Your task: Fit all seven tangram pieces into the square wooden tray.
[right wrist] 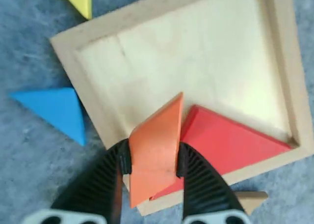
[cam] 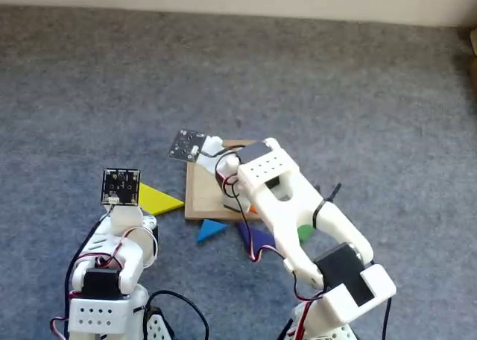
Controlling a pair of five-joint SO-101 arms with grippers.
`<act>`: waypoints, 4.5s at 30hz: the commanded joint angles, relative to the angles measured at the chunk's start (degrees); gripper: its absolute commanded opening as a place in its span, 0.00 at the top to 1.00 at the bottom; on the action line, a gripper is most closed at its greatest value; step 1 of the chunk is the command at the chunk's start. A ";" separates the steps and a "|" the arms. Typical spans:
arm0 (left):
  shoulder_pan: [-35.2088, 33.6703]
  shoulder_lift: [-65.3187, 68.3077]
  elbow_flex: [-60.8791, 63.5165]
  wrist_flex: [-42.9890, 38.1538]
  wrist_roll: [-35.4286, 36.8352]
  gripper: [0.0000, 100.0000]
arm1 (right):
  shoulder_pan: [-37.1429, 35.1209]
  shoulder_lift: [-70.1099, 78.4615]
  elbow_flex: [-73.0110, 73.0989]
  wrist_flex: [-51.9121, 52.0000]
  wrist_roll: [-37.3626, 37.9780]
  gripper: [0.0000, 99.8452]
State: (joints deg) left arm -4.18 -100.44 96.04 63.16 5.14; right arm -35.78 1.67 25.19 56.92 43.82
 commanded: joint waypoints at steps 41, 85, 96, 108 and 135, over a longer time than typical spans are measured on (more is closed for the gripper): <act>0.48 -1.36 1.27 0.18 -0.44 0.99 | -0.57 -9.98 1.10 -12.53 -21.89 0.99; 0.48 -1.36 1.27 0.18 -0.44 0.99 | 0.04 0.75 2.68 -11.65 -16.97 0.99; 0.48 -1.36 1.27 0.18 -0.44 0.99 | 0.13 0.22 5.49 -8.75 -16.79 0.99; 0.48 -1.36 1.27 0.18 -0.44 0.99 | 0.04 -16.22 6.73 -5.41 -17.23 0.99; 0.48 -1.36 1.27 0.18 -0.44 0.99 | 5.67 -6.99 8.40 1.27 -16.88 0.99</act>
State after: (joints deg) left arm -4.18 -100.44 96.04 63.25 5.14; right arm -31.74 -4.31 37.67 57.80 26.59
